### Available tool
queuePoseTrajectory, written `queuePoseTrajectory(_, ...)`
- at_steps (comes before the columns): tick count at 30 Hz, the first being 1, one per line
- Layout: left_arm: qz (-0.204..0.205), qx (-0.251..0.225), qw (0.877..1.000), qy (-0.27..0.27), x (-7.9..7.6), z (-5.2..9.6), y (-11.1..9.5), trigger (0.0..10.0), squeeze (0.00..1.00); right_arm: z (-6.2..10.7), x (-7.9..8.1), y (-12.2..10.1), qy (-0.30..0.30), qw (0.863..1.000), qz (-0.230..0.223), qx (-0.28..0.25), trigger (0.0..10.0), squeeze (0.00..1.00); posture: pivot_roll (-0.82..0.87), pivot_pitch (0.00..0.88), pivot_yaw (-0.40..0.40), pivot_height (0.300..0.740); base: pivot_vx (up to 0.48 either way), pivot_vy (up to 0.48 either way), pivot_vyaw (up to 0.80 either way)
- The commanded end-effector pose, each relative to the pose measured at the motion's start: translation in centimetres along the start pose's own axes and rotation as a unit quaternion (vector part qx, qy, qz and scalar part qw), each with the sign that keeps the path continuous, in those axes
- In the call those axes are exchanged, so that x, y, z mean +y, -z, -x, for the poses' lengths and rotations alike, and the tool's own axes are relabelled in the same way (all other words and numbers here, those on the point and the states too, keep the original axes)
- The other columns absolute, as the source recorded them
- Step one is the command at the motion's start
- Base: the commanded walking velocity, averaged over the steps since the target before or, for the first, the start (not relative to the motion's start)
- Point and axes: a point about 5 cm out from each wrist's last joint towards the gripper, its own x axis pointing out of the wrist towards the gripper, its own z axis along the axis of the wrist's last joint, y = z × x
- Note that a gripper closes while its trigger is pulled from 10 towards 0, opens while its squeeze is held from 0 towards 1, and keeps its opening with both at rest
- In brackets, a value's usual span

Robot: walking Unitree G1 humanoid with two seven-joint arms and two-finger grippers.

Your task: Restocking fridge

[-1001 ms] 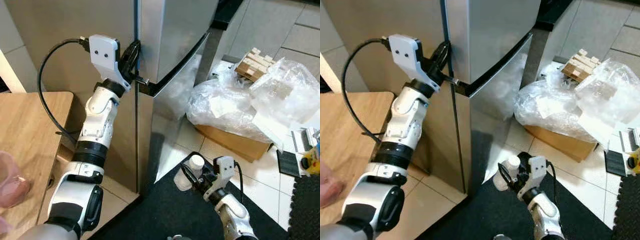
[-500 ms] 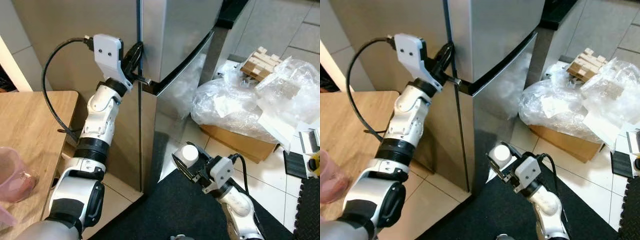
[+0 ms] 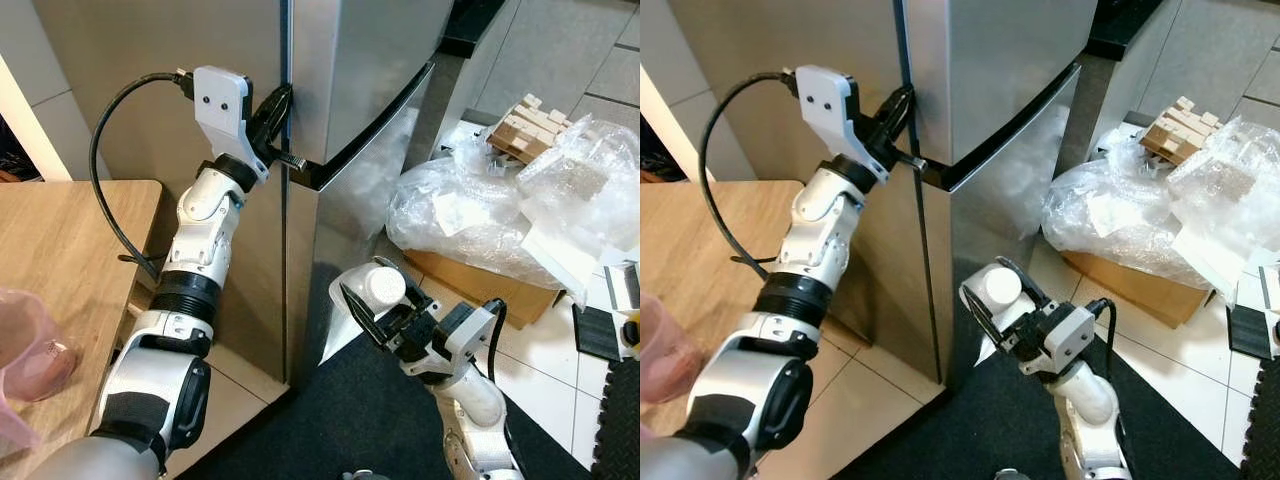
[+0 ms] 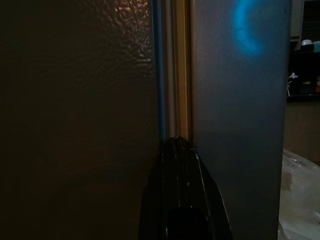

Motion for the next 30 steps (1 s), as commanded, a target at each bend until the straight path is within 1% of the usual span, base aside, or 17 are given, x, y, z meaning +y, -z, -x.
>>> queuePoseTrajectory(1, 0.008, 0.019, 1.0, 0.006, -0.4, -0.1, 0.8, 10.0, 0.0, 0.1, -0.1, -0.3, 0.004, 1.0, 0.001, -0.004, 10.0, 0.0, -0.16, 0.11, 0.0, 0.74, 0.0, 0.0, 0.0)
queuePoseTrajectory(5, 0.021, 0.016, 1.0, 0.005, -0.5, -0.2, 0.7, 10.0, 0.0, -0.4, 0.0, -1.1, 0.002, 1.0, -0.003, -0.022, 10.0, 0.0, -0.16, 0.111, -0.001, 0.74, 0.0, 0.0, 0.0)
queuePoseTrajectory(12, 0.023, 0.02, 0.999, 0.011, -0.7, -0.5, 0.8, 10.0, 0.0, -0.4, 0.1, -1.3, -0.003, 1.0, -0.006, -0.021, 10.0, 0.0, -0.16, 0.111, -0.005, 0.74, 0.0, 0.0, 0.0)
queuePoseTrajectory(15, 0.031, 0.025, 0.999, 0.013, -1.2, -1.2, 0.9, 10.0, 0.0, -0.5, 0.1, -1.4, -0.006, 1.0, -0.003, -0.019, 10.0, 0.0, -0.16, 0.113, -0.007, 0.74, 0.0, 0.0, 0.0)
queuePoseTrajectory(17, 0.034, 0.027, 0.999, 0.014, -1.3, -1.4, 1.0, 10.0, 0.0, -0.5, 0.2, -1.4, -0.006, 1.0, -0.003, -0.018, 10.0, 0.0, -0.16, 0.115, -0.007, 0.74, 0.0, 0.0, 0.0)
queuePoseTrajectory(18, 0.042, 0.027, 0.999, 0.016, -1.5, -1.6, 1.0, 10.0, 0.0, -0.5, 0.2, -1.3, -0.006, 1.0, -0.005, -0.017, 10.0, 0.0, -0.15, 0.116, -0.007, 0.74, 0.0, 0.0, 0.0)
queuePoseTrajectory(19, 0.042, 0.027, 0.999, 0.016, -1.5, -1.6, 1.0, 10.0, 0.0, -0.5, 0.2, -1.3, -0.006, 1.0, -0.005, -0.017, 10.0, 0.0, -0.15, 0.116, -0.007, 0.74, 0.0, 0.0, 0.0)
queuePoseTrajectory(20, 0.058, 0.03, 0.998, 0.018, -1.7, -1.9, 1.2, 10.0, 0.0, -0.4, 0.2, -1.3, -0.006, 1.0, -0.007, -0.014, 10.0, 0.0, -0.16, 0.116, -0.007, 0.74, 0.0, 0.0, 0.0)
queuePoseTrajectory(21, 0.058, 0.03, 0.998, 0.018, -1.7, -1.9, 1.2, 10.0, 0.0, -0.4, 0.2, -1.3, -0.006, 1.0, -0.007, -0.014, 10.0, 0.0, -0.16, 0.116, -0.007, 0.74, 0.0, 0.0, 0.0)
queuePoseTrajectory(22, 0.072, 0.031, 0.997, 0.022, -2.0, -2.3, 1.2, 10.0, 0.0, -0.3, 0.3, -1.3, -0.007, 1.0, -0.009, -0.012, 10.0, 0.0, -0.16, 0.117, -0.005, 0.74, 0.0, 0.0, 0.0)
queuePoseTrajectory(25, 0.084, 0.032, 0.996, 0.028, -2.3, -2.6, 1.2, 10.0, 0.0, -0.3, 0.3, -1.3, -0.008, 1.0, -0.01, -0.01, 10.0, 0.0, -0.16, 0.117, -0.003, 0.74, 0.0, 0.0, 0.0)
queuePoseTrajectory(26, 0.105, 0.032, 0.993, 0.037, -2.9, -3.1, 1.2, 10.0, 0.0, -0.2, 0.3, -1.3, -0.007, 1.0, -0.01, -0.006, 10.0, 0.0, -0.16, 0.118, 0.001, 0.74, 0.0, 0.0, 0.0)
queuePoseTrajectory(27, 0.114, 0.032, 0.992, 0.042, -3.2, -3.3, 1.2, 10.0, 0.0, -0.2, 0.3, -1.3, -0.006, 1.0, -0.01, -0.005, 10.0, 0.0, -0.16, 0.117, 0.002, 0.74, 0.0, 0.0, 0.0)
queuePoseTrajectory(30, 0.123, 0.033, 0.991, 0.048, -3.5, -3.5, 1.2, 10.0, 0.0, -0.1, 0.3, -1.3, -0.005, 1.0, -0.009, -0.003, 10.0, 0.0, -0.17, 0.118, 0.003, 0.74, 0.0, 0.0, 0.0)
